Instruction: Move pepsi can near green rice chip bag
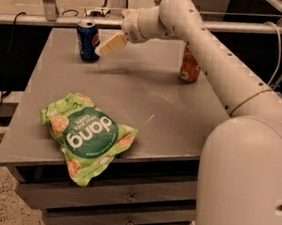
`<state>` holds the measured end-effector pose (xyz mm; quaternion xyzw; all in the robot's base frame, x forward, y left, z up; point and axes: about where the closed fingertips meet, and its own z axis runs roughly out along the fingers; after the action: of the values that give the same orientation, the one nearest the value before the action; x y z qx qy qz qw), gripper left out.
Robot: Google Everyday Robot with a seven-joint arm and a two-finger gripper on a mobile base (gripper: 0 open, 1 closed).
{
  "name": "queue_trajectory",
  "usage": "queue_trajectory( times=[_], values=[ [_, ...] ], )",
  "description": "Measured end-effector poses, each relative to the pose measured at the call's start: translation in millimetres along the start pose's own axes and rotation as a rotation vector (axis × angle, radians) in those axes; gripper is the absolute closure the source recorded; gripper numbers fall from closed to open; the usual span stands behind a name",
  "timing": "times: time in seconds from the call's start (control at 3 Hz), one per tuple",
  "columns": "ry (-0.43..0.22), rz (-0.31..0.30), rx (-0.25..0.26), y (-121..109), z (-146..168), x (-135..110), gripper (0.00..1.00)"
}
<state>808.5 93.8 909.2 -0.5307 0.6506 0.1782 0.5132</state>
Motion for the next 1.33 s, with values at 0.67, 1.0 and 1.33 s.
queue_trajectory(
  times=[0.67,1.0,1.33],
  values=[
    [-0.057,0.124,-0.101,16.8,29.2,-3.9,0.00],
    [-0.091,0.138,-0.173,35.9,49.3,-15.4,0.00],
    [-0.132,0.125,-0.235,52.3,69.2,-35.0,0.00]
  ],
)
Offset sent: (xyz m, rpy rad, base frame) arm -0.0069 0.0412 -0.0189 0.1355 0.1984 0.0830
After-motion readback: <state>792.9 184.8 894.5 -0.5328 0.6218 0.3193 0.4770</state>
